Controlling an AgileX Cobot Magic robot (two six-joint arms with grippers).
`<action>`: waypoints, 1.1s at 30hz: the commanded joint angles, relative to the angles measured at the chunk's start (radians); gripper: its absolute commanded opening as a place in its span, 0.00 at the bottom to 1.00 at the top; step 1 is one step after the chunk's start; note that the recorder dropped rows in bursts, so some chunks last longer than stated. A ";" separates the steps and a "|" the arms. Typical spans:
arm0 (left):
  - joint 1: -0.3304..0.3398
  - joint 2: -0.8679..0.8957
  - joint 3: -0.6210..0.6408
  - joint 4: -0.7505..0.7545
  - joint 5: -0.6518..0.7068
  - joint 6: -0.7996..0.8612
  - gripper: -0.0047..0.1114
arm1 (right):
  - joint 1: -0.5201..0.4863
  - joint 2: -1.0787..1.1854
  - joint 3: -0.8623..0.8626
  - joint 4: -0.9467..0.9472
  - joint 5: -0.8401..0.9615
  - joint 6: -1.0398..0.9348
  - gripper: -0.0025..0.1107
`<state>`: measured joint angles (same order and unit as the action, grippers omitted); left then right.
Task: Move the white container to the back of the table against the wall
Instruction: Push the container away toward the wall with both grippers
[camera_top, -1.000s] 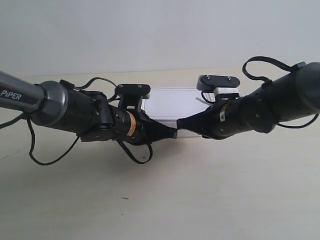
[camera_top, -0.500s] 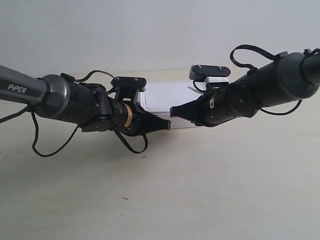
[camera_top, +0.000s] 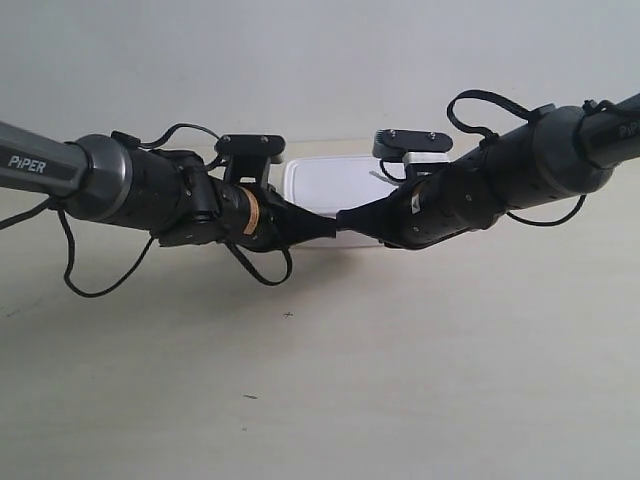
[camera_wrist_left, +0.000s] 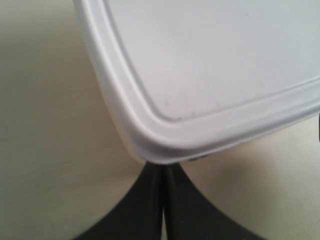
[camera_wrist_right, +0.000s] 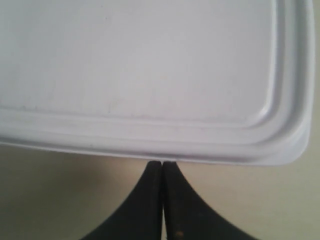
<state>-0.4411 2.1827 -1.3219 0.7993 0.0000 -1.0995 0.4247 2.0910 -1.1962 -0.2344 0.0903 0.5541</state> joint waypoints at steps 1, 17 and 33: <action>0.003 0.032 -0.034 0.002 0.006 -0.001 0.04 | -0.011 -0.001 -0.008 -0.005 -0.010 -0.004 0.02; 0.003 0.074 -0.092 0.002 0.013 -0.001 0.04 | -0.044 -0.001 -0.008 -0.005 -0.014 -0.013 0.02; 0.003 0.078 -0.096 0.002 0.009 -0.001 0.04 | -0.044 0.008 -0.009 -0.008 -0.025 -0.013 0.02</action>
<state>-0.4405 2.2558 -1.4117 0.8013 0.0075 -1.0995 0.3861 2.0947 -1.1984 -0.2344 0.0819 0.5489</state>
